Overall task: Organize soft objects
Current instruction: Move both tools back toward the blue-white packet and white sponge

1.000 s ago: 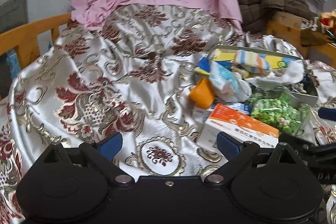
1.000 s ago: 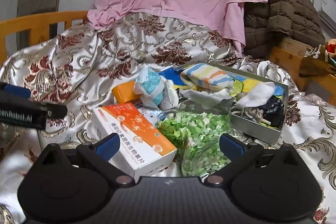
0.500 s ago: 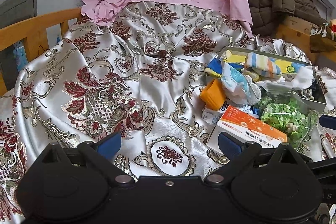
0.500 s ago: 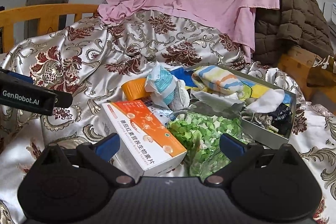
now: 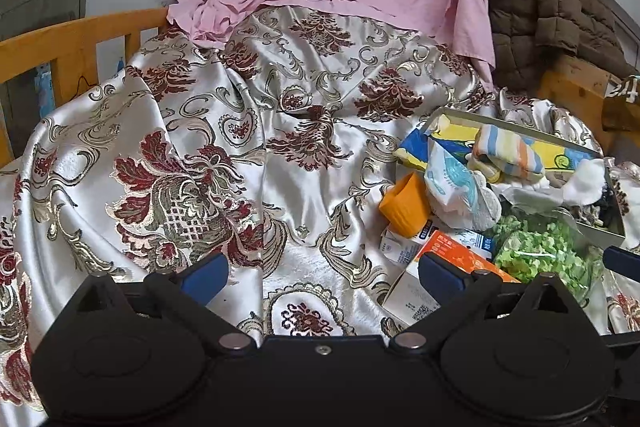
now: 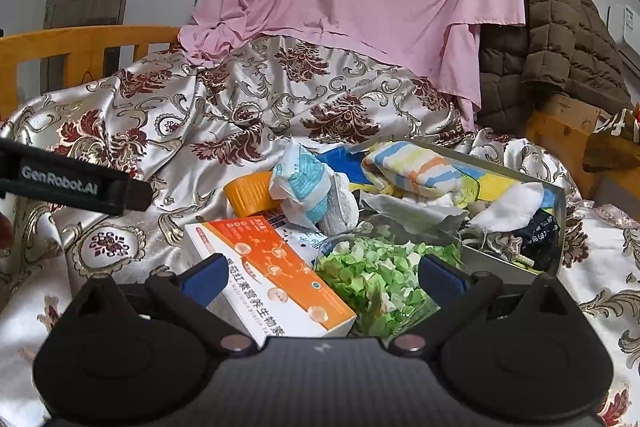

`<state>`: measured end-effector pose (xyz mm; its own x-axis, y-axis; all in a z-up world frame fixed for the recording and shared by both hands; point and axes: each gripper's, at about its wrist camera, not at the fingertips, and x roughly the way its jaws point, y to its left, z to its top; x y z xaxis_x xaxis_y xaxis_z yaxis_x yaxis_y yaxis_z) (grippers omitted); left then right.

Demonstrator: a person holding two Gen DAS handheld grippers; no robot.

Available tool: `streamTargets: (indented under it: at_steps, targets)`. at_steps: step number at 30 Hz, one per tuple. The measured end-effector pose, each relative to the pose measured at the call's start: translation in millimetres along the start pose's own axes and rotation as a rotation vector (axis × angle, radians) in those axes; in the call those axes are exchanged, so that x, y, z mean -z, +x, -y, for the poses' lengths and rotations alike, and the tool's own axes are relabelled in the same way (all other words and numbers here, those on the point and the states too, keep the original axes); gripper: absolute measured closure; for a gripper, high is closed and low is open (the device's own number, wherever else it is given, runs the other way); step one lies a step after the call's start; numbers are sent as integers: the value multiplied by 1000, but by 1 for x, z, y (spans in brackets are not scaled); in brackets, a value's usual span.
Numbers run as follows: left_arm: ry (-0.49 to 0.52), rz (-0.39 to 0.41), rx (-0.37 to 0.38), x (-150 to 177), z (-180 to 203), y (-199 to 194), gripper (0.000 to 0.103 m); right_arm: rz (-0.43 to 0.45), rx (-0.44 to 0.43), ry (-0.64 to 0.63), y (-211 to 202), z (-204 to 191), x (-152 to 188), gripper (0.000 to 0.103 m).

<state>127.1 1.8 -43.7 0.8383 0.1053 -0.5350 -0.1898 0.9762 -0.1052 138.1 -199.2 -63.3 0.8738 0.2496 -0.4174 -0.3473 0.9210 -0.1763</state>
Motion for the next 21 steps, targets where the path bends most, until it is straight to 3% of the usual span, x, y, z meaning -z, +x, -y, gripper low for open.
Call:
streamTargets:
  at_steps: [10, 16, 21]
  targets:
    - [-75, 10, -25, -17, 7, 25, 2, 55, 41, -71, 7, 0, -5, 0]
    - [-32, 20, 11, -29, 24, 43, 1, 98, 67, -175, 23, 1, -2, 0]
    - [-8, 5, 27, -37, 33, 62, 1, 80, 50, -125, 48, 18, -3, 0]
